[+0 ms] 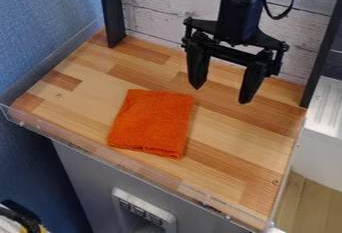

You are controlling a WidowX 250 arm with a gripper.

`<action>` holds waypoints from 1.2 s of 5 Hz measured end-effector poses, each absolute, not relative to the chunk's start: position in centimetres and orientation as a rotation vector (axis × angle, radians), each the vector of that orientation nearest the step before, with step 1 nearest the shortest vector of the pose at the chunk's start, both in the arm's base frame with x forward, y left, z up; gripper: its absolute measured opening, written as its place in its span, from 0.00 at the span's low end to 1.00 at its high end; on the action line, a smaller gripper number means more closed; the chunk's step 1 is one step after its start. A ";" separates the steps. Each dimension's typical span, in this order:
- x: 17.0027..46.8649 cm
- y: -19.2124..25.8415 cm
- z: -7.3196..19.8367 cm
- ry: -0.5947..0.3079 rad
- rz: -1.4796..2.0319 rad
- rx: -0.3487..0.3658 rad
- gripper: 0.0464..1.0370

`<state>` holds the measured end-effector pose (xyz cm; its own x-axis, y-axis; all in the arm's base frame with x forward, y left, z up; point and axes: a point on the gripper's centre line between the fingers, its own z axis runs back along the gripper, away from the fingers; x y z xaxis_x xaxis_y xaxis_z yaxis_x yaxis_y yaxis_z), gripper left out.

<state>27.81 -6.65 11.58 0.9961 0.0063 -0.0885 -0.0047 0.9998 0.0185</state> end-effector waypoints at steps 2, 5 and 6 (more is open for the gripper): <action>28.1 -4.3 10.9 0.081 -0.031 0.008 0.96; 28.1 0.3 10.6 -0.017 -0.103 -0.006 0.96; 28.3 1.2 10.6 -0.028 -0.124 -0.012 0.96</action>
<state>28.25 1.23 10.65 0.9920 -0.1232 0.0284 0.1235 0.9923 -0.0106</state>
